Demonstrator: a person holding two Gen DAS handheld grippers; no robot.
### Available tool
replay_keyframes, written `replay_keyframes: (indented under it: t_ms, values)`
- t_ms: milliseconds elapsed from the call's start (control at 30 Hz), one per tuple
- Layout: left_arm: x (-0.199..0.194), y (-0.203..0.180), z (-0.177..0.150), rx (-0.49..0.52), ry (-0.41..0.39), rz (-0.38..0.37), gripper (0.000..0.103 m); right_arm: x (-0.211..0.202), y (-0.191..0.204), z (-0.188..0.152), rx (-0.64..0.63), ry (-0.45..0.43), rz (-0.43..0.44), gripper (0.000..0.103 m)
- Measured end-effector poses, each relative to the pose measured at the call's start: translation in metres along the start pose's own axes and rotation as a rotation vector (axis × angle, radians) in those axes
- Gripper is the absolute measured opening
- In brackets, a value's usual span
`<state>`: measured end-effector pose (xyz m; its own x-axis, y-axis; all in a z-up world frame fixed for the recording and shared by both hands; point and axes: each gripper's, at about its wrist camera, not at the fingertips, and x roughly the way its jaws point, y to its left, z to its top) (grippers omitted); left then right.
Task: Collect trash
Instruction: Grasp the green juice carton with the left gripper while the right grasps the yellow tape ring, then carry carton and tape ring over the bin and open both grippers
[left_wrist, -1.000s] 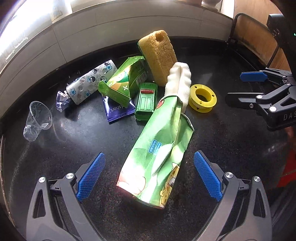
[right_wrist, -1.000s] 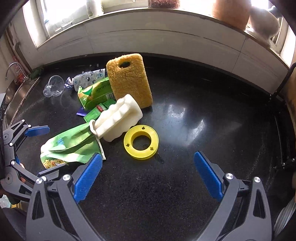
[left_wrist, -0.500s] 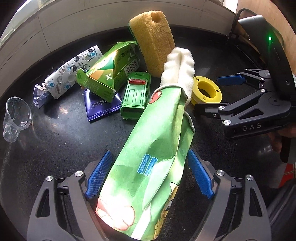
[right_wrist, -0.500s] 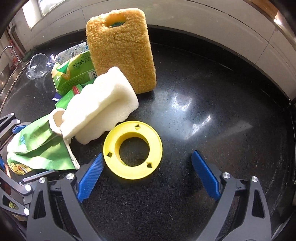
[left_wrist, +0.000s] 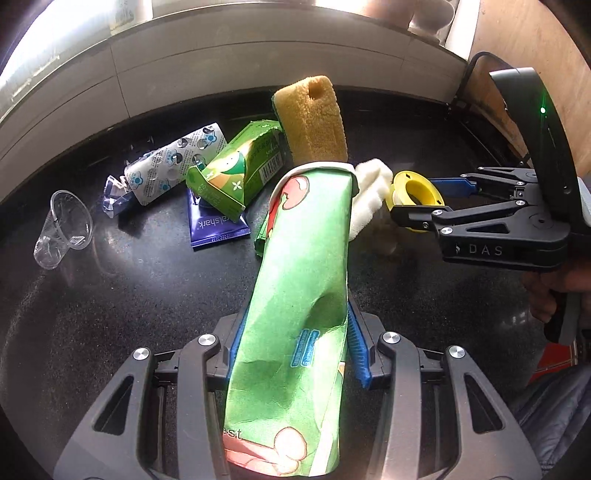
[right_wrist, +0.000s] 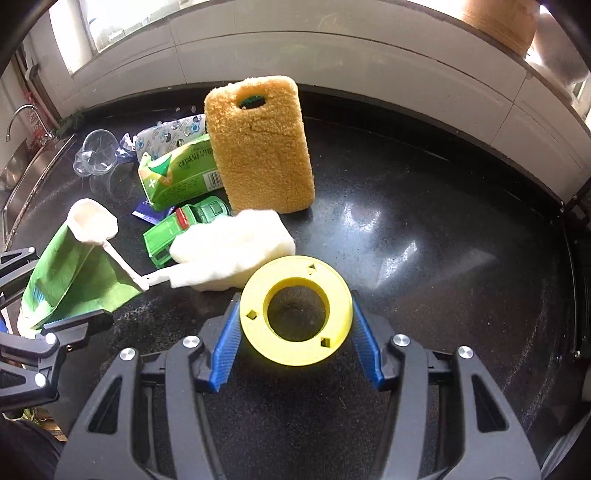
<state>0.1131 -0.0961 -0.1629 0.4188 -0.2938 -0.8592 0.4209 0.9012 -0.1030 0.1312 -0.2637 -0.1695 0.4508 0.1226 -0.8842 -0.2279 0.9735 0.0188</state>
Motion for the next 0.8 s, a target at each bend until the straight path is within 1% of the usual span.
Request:
replay_keyframes:
  t_ms: [100, 200, 367, 533, 667, 800]
  values:
    - [-0.012, -0.001, -0.004, -0.011, -0.017, 0.012, 0.044, -0.017, 0.005, -0.004, -0.002, -0.017, -0.006, 0.055]
    - [-0.022, -0.001, -0.015, -0.015, -0.022, 0.028, 0.044, -0.027, 0.009, -0.009, -0.006, -0.029, -0.014, 0.055]
    - [-0.033, -0.015, -0.024, -0.022, -0.039, 0.054, 0.044, -0.044, 0.013, -0.014, -0.01, -0.053, -0.02, 0.055]
    - [-0.045, -0.006, -0.03, -0.059, -0.057, 0.081, 0.044, -0.062, 0.019, -0.017, -0.027, -0.072, -0.021, 0.055]
    - [-0.066, 0.007, -0.041, -0.117, -0.082, 0.123, 0.044, -0.076, 0.038, -0.012, -0.058, -0.092, 0.007, 0.055]
    - [-0.096, 0.032, -0.062, -0.22, -0.108, 0.193, 0.044, -0.091, 0.08, -0.003, -0.129, -0.122, 0.066, 0.055]
